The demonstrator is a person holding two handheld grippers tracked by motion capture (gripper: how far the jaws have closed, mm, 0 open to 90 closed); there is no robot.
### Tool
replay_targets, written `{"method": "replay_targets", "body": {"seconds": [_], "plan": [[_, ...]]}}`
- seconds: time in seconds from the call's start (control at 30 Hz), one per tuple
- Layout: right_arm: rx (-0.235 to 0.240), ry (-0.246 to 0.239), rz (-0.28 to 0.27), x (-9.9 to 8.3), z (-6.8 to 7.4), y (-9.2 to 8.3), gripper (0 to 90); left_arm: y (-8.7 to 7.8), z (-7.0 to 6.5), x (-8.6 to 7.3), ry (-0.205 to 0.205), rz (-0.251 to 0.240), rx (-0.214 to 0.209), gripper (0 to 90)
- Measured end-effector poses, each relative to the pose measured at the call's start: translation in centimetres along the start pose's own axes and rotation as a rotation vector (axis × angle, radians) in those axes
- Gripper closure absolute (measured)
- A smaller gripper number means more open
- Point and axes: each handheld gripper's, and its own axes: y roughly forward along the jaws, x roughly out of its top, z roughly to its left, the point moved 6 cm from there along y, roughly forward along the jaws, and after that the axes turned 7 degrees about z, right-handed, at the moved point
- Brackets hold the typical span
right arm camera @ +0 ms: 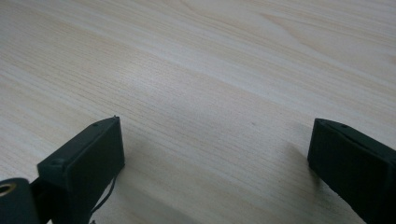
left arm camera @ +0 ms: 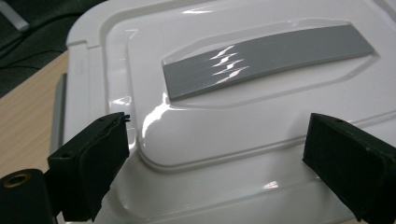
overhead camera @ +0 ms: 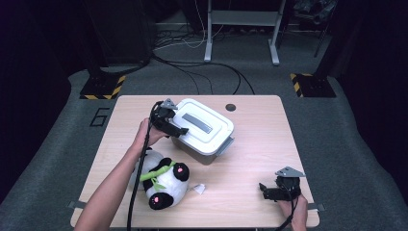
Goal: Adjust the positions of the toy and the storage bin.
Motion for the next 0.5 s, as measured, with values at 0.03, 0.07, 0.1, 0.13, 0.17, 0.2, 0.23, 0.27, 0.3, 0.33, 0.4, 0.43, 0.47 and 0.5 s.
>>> {"method": "replay_targets", "body": {"seconds": [0.03,0.07,0.1,0.13,0.17,0.2,0.23,0.27,0.3,0.33,0.4,0.43,0.47,0.5], "plan": [[0.002,0.002,0.002,0.0,0.0,0.0,2.9,-0.3,0.1,0.0,-0.006,-0.009,0.003,5.8],[0.0,0.0,0.003,0.0,0.0,0.0,2.8,-0.7,0.3,0.0,-0.017,-0.024,0.004,5.2],[0.001,0.002,0.001,0.0,0.0,0.0,2.9,-1.2,0.3,0.0,-0.038,-0.042,0.002,5.2],[0.001,0.002,0.001,0.0,0.0,0.0,2.8,-1.7,0.5,0.0,-0.044,-0.056,0.003,5.2],[0.0,0.001,0.002,0.0,0.0,0.0,2.8,-2.3,0.6,-0.1,-0.054,-0.066,0.004,5.1],[0.0,0.003,0.003,0.0,0.0,0.0,2.8,-2.8,0.8,-0.3,-0.057,-0.071,0.01,5.0],[-0.001,0.003,0.003,0.0,0.0,0.0,2.8,-3.4,0.9,-0.5,-0.068,-0.082,0.011,4.7],[-0.002,-0.002,0.003,0.0,-0.1,0.0,2.8,-4.1,1.0,-0.8,-0.075,-0.086,0.009,4.6],[-0.002,-0.001,0.003,0.0,-0.1,0.0,2.7,-4.7,1.2,-1.0,-0.08,-0.1,0.019,4.6],[-0.002,-0.001,0.003,0.0,-0.1,0.0,2.7,-5.4,1.4,-1.3,-0.095,-0.11,0.02,4.6],[-0.002,-0.001,0.004,0.0,-0.1,0.0,2.7,-6.5,1.7,-2.0,-0.105,-0.13,0.029,4.6],[-0.001,0.0,0.003,0.0,-0.1,0.0,2.7,-6.9,1.8,-2.4,-0.114,-0.137,0.035,4.7],[-0.001,0.0,0.003,0.0,-0.1,0.0,2.7,-7.2,1.9,-2.8,-0.119,-0.129,0.035,4.7],[-0.001,-0.001,0.004,0.0,-0.1,0.0,2.7,-7.6,1.9,-3.2,-0.122,-0.133,0.039,4.6]]}}
